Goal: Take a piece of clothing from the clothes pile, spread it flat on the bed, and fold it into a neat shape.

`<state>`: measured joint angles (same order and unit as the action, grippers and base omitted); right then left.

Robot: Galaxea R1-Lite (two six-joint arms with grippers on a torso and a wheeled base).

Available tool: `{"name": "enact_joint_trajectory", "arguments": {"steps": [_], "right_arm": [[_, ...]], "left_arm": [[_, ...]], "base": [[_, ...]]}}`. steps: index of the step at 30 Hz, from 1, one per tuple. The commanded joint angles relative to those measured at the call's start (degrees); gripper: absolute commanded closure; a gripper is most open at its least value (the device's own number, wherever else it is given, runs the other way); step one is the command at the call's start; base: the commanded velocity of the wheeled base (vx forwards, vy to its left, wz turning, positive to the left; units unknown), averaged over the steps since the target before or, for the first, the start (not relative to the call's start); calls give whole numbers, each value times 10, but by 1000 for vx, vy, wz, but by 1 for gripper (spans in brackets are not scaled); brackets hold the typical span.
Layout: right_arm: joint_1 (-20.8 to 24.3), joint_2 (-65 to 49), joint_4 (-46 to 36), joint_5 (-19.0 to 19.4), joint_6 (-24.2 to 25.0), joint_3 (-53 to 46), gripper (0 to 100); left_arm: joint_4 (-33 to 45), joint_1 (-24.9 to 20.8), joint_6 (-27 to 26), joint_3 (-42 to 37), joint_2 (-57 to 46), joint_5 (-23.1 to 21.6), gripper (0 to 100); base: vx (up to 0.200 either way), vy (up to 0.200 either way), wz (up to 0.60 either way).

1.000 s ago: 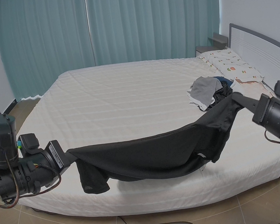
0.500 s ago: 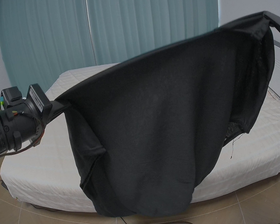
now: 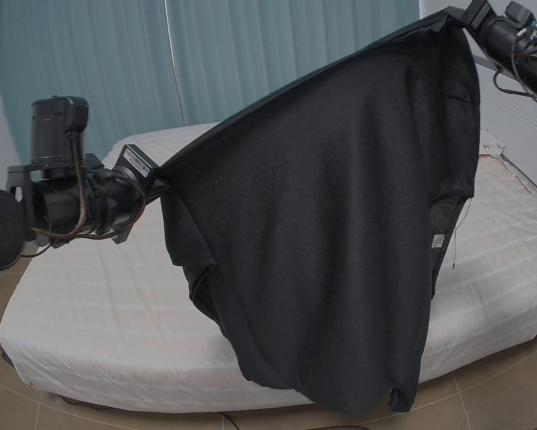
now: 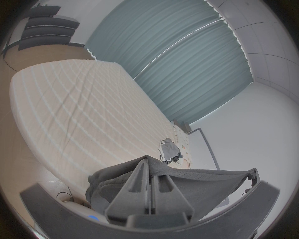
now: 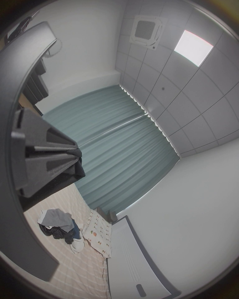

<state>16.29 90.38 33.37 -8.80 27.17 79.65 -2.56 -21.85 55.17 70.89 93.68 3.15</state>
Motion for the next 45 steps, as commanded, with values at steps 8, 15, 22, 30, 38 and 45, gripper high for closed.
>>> {"name": "enact_joint_trajectory", "arguments": {"steps": [8, 15, 22, 30, 38, 45], "right_arm": [[-17, 199, 50, -29, -6, 55, 100], [-28, 253, 74, -49, -5, 49, 100], [-42, 305, 96, -80, -5, 49, 100], [-45, 351, 126, -97, 1, 45, 100], [-46, 390, 142, -100, 1, 50, 100], [-42, 442, 155, -69, -6, 52, 0]], "left_arm": [[-3, 27, 6, 116, 215, -20, 100], [-6, 29, 5, 188, 291, -14, 100], [0, 29, 0, 283, 332, -12, 100], [-2, 34, -44, 326, 361, 5, 100], [-9, 37, -49, 358, 418, 13, 100], [-16, 38, -42, 436, 500, 48, 0]], "base": [[200, 0, 0], [86, 0, 0], [0, 0, 0], [0, 0, 0], [0, 0, 0], [0, 0, 0]]}}
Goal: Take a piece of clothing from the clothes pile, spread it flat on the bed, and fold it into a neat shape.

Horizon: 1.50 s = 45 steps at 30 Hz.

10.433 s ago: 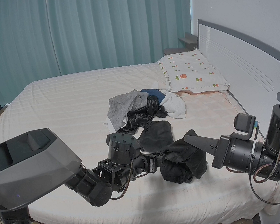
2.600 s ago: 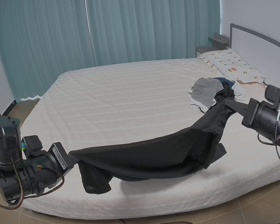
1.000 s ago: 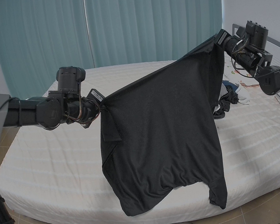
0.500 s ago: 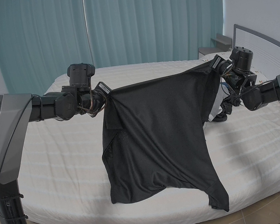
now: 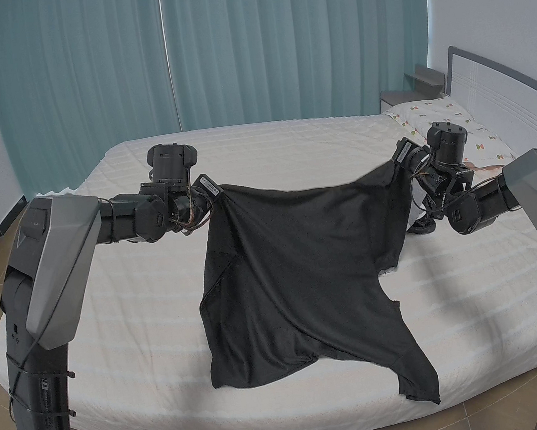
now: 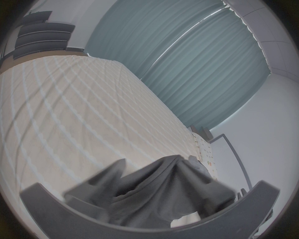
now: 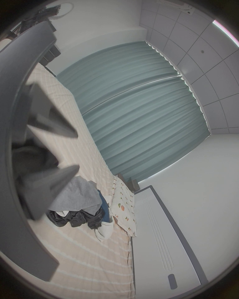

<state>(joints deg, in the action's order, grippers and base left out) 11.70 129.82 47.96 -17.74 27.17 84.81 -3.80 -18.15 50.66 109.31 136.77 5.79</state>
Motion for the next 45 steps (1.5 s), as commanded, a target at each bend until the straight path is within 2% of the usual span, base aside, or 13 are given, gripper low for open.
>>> {"name": "enact_joint_trajectory", "arguments": {"steps": [1, 3, 11, 14, 19, 22, 23, 25, 29, 31, 32, 36, 45], "right_arm": [[3, 59, 11, 24, -9, -2, 0], [1, 72, 10, 25, -10, -9, 0], [-8, 80, -1, 38, -10, -51, 0], [-12, 66, -1, 66, -8, -92, 0], [-24, 33, -1, 100, -4, -164, 0], [-26, 27, -1, 104, -3, -176, 0], [-38, -10, 7, 133, 9, -253, 0], [-48, -34, 8, 156, 18, -294, 0], [-79, -76, 9, 183, 22, -373, 0], [-82, -79, 8, 184, 21, -378, 0], [-97, -105, 8, 195, 22, -424, 0], [-114, -156, 7, 230, 21, -489, 0], [-121, -198, 9, 252, 17, -562, 0]], "left_arm": [[-6, 4, 2, 53, 82, 38, 0], [-7, 5, 0, 53, 97, 55, 0], [-1, 25, -7, 53, 110, 55, 0], [8, 34, -39, 53, 114, 56, 0], [88, 39, -19, 47, 84, 41, 0], [94, 39, -14, 44, 80, 34, 0], [115, 40, 22, -5, 31, -35, 0], [112, 42, 26, -59, -3, -63, 0], [92, 39, 26, -174, -61, -78, 0], [90, 39, 26, -178, -62, -79, 0], [42, 36, 22, -275, -107, -102, 0], [-28, 26, 22, -398, -160, -125, 0], [-58, 16, 24, -532, -231, -138, 0]], "base": [[0, 0, 0], [0, 0, 0], [0, 0, 0], [0, 0, 0], [0, 0, 0], [0, 0, 0], [0, 0, 0], [0, 0, 0], [0, 0, 0], [0, 0, 0], [0, 0, 0], [0, 0, 0], [0, 0, 0]]}}
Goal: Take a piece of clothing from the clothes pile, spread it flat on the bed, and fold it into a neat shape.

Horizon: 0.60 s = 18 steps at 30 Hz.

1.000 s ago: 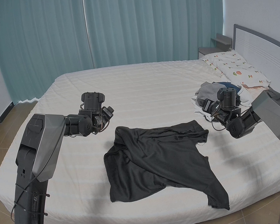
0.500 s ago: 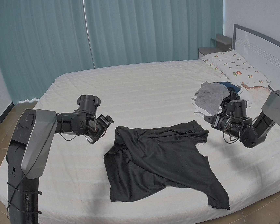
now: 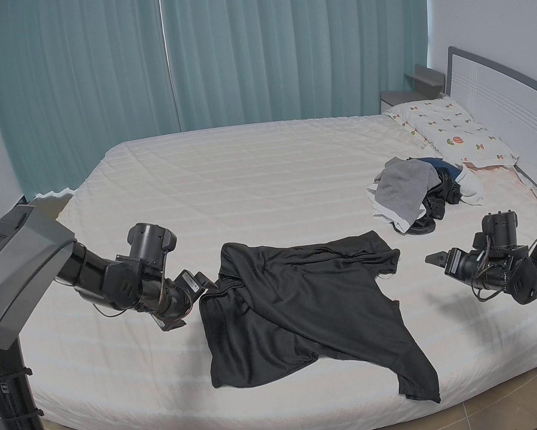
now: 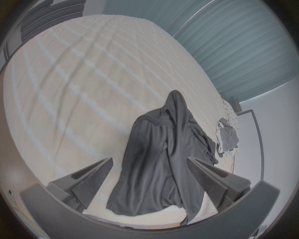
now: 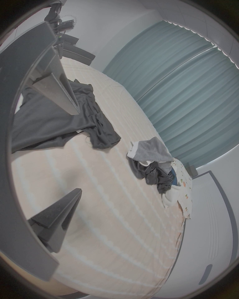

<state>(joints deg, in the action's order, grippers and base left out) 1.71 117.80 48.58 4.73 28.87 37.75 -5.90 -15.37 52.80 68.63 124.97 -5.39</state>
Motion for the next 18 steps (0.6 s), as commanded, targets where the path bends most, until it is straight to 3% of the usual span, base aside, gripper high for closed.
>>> {"name": "enact_joint_trajectory", "arguments": {"steps": [1, 10, 15, 18], "right_arm": [[-21, -79, 3, 30, 0, -97, 0], [-14, -87, 1, 34, 9, -108, 0], [-6, -66, 3, 58, 15, -102, 0], [16, -46, 3, 63, 47, -95, 0]], "left_arm": [[-38, -15, 4, -137, -118, -26, 0], [-80, -18, 6, -197, -139, -26, 0], [-99, -19, 9, -225, -141, -27, 0], [-105, -29, 42, -228, -137, -41, 0]], "base": [[0, 0, 0], [0, 0, 0], [0, 0, 0], [0, 0, 0]]}}
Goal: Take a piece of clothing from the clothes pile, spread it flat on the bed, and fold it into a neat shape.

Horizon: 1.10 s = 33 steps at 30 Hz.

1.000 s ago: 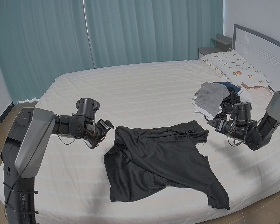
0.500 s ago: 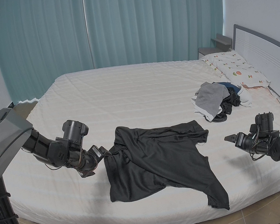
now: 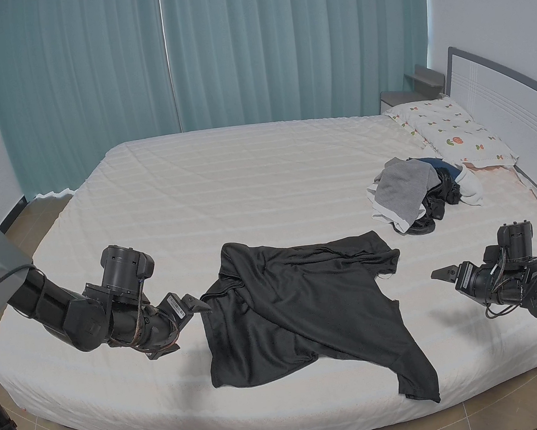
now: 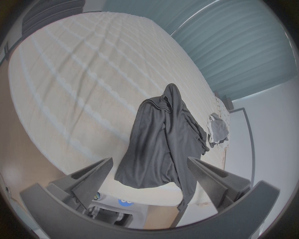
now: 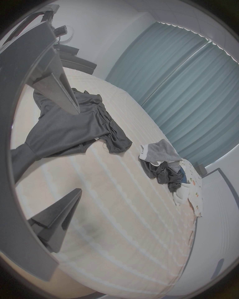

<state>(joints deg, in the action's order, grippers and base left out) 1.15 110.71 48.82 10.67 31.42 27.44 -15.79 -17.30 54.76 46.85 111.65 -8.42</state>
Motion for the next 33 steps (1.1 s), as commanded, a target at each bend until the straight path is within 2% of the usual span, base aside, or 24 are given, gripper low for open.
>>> {"name": "enact_joint_trajectory", "arguments": {"steps": [1, 6, 15, 17, 20, 22, 23, 26, 33], "right_arm": [[26, 28, 0, 3, 26, 9, 0], [54, 45, 9, -1, 33, 13, 0], [54, 79, 9, -2, 34, 31, 0], [53, 86, 11, -3, 34, 32, 0], [53, 100, 13, -3, 35, 34, 0], [54, 101, 13, -3, 35, 34, 0], [55, 107, 13, -4, 35, 43, 0], [55, 107, 12, -10, 35, 50, 0], [55, 108, 12, -14, 35, 56, 0]], "left_arm": [[-9, -11, 26, -10, -3, -14, 0], [-27, -24, 31, -10, 16, -22, 0], [-35, -51, 24, -22, 88, -14, 0], [-52, -56, 24, -27, 103, -5, 0], [-118, -64, 24, -53, 116, 21, 0], [-127, -66, 24, -55, 118, 23, 0], [-163, -78, 23, -62, 139, 42, 0], [-173, -91, 22, -61, 153, 81, 0], [-172, -100, 11, -52, 166, 91, 0]], "base": [[0, 0, 0], [0, 0, 0], [0, 0, 0], [0, 0, 0], [0, 0, 0], [0, 0, 0], [0, 0, 0], [0, 0, 0], [0, 0, 0]]}}
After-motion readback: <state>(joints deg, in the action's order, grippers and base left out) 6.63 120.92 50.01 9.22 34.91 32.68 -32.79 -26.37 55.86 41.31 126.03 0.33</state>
